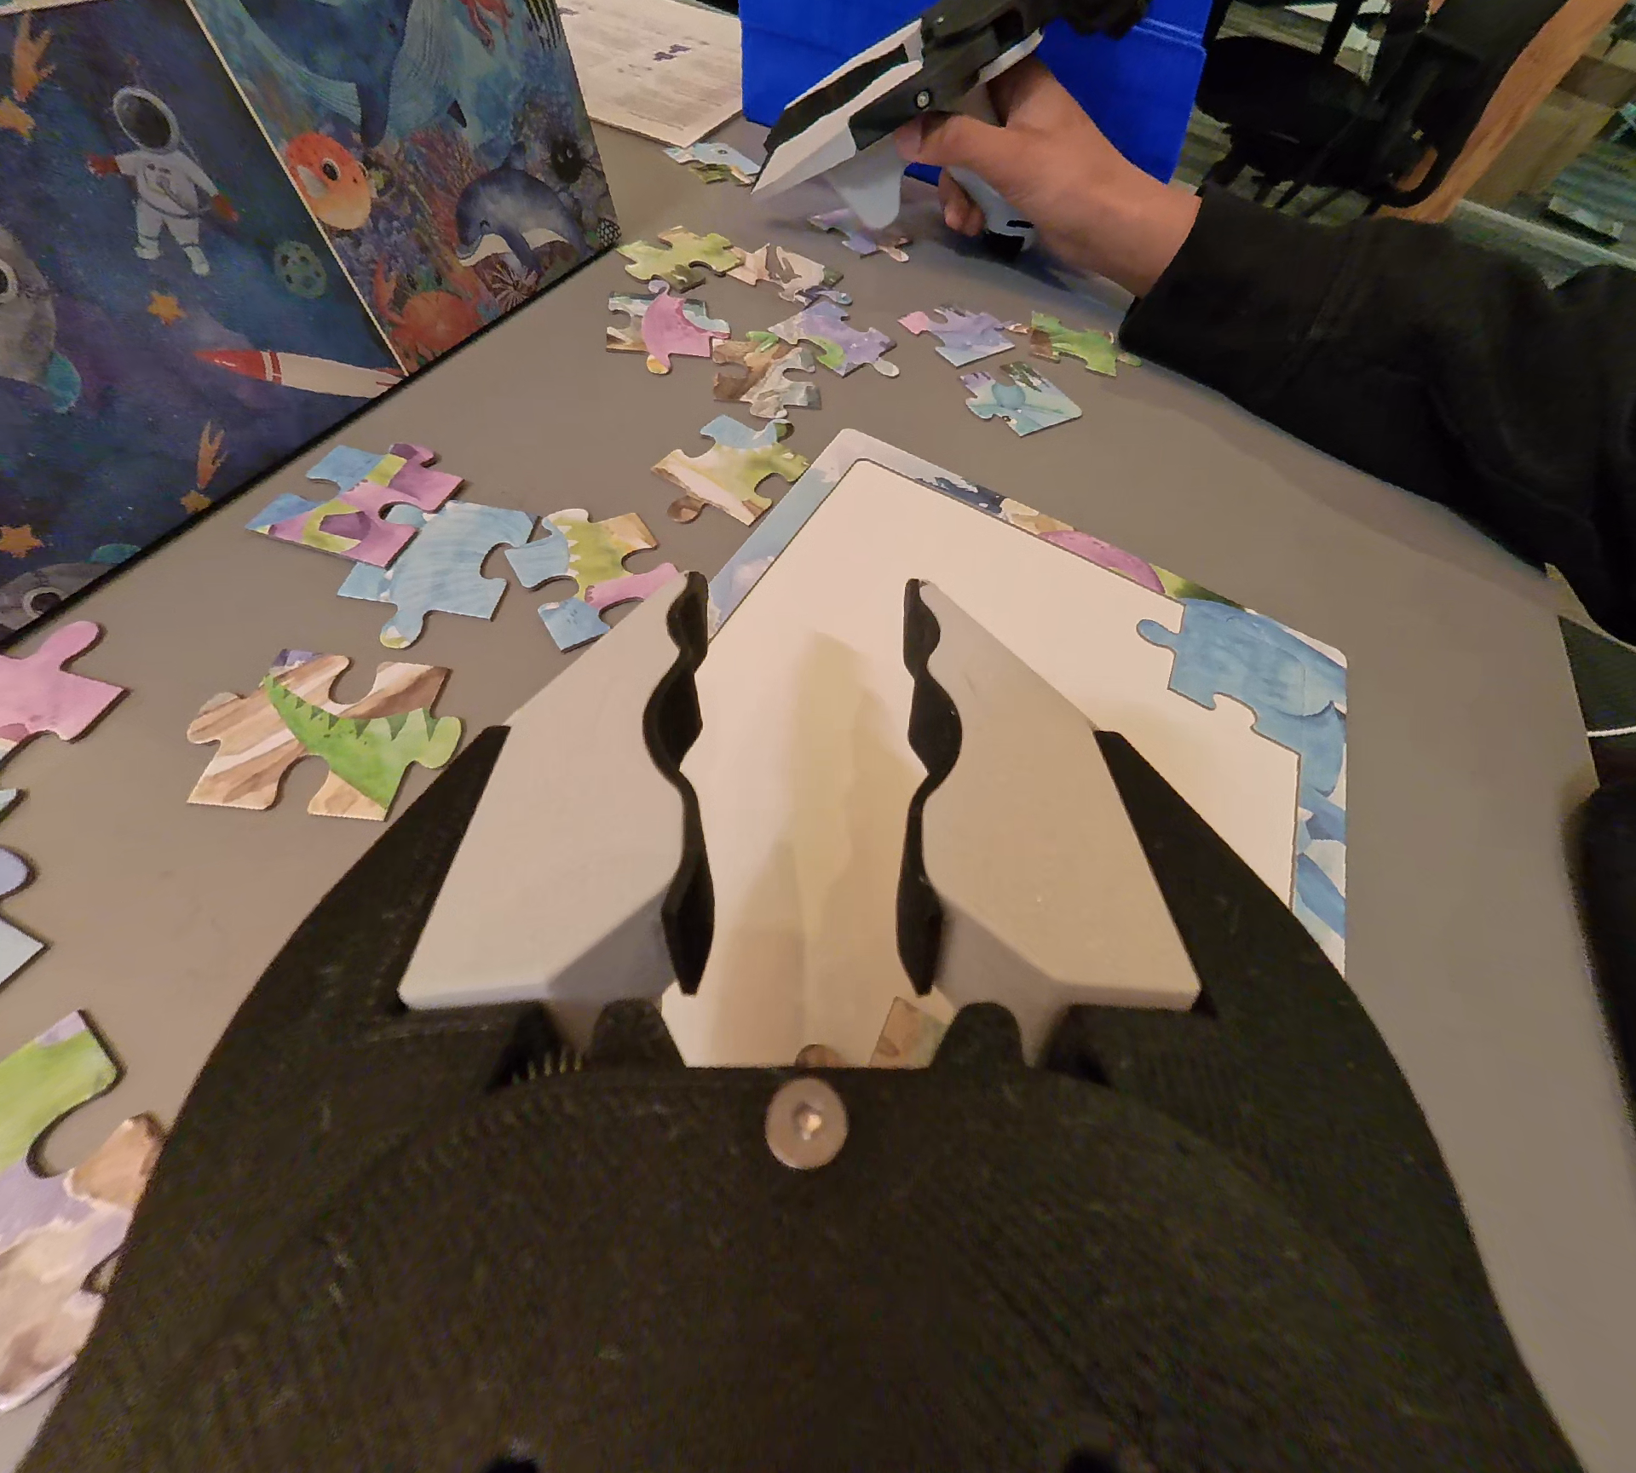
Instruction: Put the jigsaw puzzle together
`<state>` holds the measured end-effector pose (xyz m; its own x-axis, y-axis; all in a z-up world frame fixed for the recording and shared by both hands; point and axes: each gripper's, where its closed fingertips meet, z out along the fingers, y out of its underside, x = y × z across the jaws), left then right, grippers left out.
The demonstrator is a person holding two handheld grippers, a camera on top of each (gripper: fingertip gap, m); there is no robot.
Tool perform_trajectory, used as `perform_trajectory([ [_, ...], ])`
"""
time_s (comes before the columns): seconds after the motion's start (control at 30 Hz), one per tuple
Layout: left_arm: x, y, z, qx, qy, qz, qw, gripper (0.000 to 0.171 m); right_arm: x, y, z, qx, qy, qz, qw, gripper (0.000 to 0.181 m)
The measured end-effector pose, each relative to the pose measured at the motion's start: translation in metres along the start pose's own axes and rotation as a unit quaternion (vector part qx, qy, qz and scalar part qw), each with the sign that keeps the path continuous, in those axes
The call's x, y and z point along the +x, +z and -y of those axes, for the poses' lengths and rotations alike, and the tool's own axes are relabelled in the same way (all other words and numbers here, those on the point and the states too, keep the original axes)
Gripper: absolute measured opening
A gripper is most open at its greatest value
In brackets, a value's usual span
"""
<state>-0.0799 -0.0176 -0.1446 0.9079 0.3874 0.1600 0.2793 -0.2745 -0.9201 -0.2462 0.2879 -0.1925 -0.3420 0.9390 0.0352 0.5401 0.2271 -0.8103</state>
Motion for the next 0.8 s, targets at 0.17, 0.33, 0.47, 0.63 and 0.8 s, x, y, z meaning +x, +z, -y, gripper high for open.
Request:
perform_trajectory([
  [0.17, 0.000, 0.000, 0.000, 0.001, -0.001, -0.001, 1.000, 0.042, 0.001, -0.002, -0.001, 0.002, 0.003, 0.000, 1.000, 0.058],
  [0.33, 0.001, 0.000, 0.001, 0.001, 0.002, -0.001, 1.000, 0.042, 0.005, -0.005, -0.002, 0.004, 0.006, -0.006, 1.000, 0.058],
  [0.47, 0.002, 0.000, 0.002, 0.002, 0.003, -0.002, 1.000, 0.042, 0.010, -0.006, -0.005, -0.001, 0.006, -0.018, 1.000, 0.058],
  [0.63, 0.003, 0.001, 0.001, 0.000, 0.004, -0.003, 1.000, 0.043, 0.011, -0.002, 0.003, 0.010, 0.039, -0.011, 0.999, 0.064],
  [0.8, 0.001, 0.004, -0.004, -0.007, -0.002, -0.003, 1.000, 0.042, 0.033, 0.018, -0.003, -0.037, 0.056, -0.041, 0.997, 0.065],
])
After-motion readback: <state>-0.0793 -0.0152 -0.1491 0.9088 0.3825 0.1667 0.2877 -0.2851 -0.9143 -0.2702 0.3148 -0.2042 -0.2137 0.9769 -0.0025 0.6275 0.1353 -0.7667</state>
